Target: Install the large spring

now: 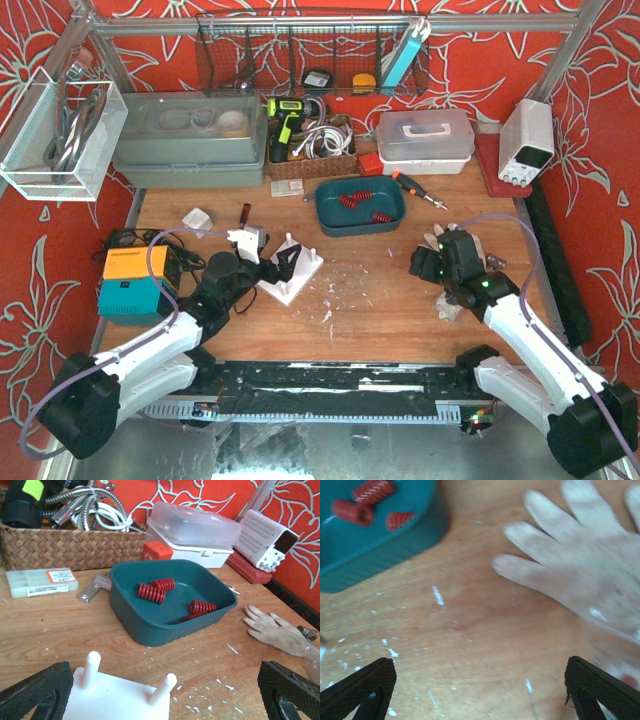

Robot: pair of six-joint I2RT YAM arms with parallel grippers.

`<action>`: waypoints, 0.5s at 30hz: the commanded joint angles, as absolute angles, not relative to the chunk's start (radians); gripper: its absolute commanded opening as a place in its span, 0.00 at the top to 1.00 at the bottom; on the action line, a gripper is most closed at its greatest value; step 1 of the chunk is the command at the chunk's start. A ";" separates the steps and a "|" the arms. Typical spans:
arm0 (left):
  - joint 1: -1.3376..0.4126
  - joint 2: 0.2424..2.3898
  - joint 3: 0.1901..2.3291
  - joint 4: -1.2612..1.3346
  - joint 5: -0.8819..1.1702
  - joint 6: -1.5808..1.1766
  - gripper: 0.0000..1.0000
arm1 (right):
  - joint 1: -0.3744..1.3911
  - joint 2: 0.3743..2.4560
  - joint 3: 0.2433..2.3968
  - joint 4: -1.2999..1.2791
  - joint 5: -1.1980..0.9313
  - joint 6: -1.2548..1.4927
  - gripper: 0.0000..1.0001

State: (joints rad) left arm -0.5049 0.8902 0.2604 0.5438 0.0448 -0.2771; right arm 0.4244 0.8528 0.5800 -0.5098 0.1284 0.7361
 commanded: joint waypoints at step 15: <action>-0.514 1.017 0.314 0.510 -0.076 -0.287 0.01 | 0.463 1.486 1.096 -0.312 0.028 0.171 0.41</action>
